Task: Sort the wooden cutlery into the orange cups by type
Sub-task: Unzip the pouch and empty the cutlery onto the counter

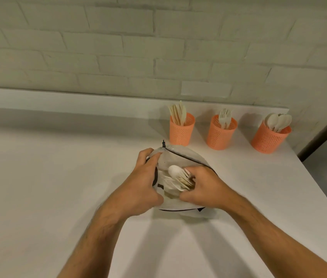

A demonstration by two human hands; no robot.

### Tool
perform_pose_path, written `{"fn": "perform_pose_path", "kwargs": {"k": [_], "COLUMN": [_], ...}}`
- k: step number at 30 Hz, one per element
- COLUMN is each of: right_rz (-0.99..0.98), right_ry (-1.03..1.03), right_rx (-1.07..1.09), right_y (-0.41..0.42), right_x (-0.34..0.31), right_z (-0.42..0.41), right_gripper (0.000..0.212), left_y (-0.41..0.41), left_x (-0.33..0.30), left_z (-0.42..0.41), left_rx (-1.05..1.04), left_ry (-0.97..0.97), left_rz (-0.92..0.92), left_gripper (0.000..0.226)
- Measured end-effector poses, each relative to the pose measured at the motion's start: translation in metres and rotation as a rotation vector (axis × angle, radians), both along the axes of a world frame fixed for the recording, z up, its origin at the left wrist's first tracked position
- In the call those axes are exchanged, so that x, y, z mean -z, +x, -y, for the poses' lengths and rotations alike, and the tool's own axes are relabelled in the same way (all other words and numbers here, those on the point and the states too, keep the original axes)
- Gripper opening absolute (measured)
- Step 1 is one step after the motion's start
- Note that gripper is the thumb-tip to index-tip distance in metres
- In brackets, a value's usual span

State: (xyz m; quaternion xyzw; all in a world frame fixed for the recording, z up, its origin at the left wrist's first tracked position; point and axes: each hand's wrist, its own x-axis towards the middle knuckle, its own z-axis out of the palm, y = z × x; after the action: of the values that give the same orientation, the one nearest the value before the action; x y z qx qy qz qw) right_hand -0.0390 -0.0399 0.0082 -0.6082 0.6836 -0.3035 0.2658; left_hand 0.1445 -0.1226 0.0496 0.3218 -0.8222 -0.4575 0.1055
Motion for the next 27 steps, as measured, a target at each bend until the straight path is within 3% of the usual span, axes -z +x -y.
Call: {"fn": "perform_pose_path", "kwargs": {"k": [3, 7, 12, 19, 23, 27], "right_rz": [0.248, 0.481, 0.454, 0.304, 0.187, 0.319], "right_ry": [-0.13, -0.192, -0.167, -0.13, -0.058, -0.117], "right_rx": [-0.005, 0.009, 0.064, -0.014, -0.046, 0.032], "right_y": [0.007, 0.018, 0.023, 0.009, 0.008, 0.009], "right_x": [-0.002, 0.01, 0.038, 0.038, 0.032, 0.023], "right_z": [0.005, 0.01, 0.014, 0.018, 0.022, 0.026], "right_gripper": [0.014, 0.034, 0.053, 0.027, 0.031, 0.015], "left_y": [0.018, 0.029, 0.028, 0.022, 0.021, 0.026], "left_x": [-0.006, 0.002, 0.015, 0.027, 0.028, 0.025], "left_z": [0.008, 0.014, 0.012, 0.012, 0.017, 0.024], "left_rx": [-0.022, -0.066, -0.064, -0.019, -0.034, -0.065], "left_ry": [0.009, 0.011, 0.036, 0.054, 0.085, 0.177], "left_rz": [-0.009, 0.033, 0.042, -0.036, -0.094, -0.176], "left_gripper": [0.083, 0.076, 0.076, 0.066, 0.066, 0.074]}}
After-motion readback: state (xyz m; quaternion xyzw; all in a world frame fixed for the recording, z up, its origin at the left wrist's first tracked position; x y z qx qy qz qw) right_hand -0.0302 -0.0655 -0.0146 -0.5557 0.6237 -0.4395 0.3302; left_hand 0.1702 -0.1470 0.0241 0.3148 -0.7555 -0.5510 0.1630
